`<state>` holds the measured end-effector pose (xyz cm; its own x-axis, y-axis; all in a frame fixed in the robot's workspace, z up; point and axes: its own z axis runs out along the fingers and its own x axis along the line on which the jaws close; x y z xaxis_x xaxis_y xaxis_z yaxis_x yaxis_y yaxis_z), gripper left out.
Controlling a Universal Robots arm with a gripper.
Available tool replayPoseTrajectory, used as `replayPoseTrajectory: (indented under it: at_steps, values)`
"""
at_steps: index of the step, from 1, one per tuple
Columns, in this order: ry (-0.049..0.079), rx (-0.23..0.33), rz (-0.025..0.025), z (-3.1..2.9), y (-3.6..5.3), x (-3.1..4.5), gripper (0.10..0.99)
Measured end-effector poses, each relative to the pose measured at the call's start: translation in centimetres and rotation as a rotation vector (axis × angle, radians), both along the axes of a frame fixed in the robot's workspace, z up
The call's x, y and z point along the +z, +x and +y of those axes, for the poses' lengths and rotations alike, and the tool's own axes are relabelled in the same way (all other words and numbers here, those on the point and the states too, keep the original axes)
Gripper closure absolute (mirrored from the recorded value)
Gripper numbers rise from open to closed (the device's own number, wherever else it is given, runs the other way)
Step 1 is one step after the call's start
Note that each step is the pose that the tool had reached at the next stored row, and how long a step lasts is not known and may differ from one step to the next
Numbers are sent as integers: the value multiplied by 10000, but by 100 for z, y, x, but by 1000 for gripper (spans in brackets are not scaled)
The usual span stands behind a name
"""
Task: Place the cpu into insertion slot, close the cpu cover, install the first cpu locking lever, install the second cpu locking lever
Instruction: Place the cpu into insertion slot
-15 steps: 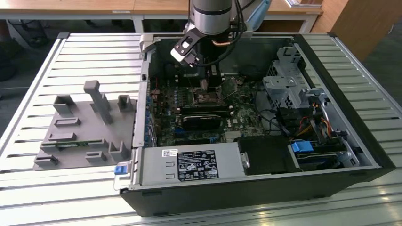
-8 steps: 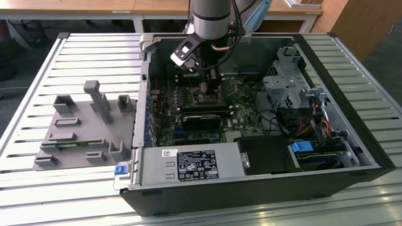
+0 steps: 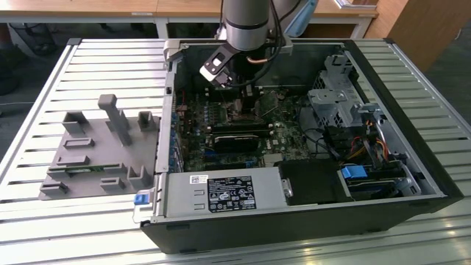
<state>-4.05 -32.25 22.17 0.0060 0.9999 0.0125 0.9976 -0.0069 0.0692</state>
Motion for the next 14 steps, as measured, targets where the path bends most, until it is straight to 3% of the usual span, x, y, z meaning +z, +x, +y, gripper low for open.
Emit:
replayPoseTrajectory:
  at_steps: [10, 14]
  values:
    - [-7, -36, 5, 10, -14, -129, 557]
    - [-8, -64, 7, 10, -16, -146, 557]
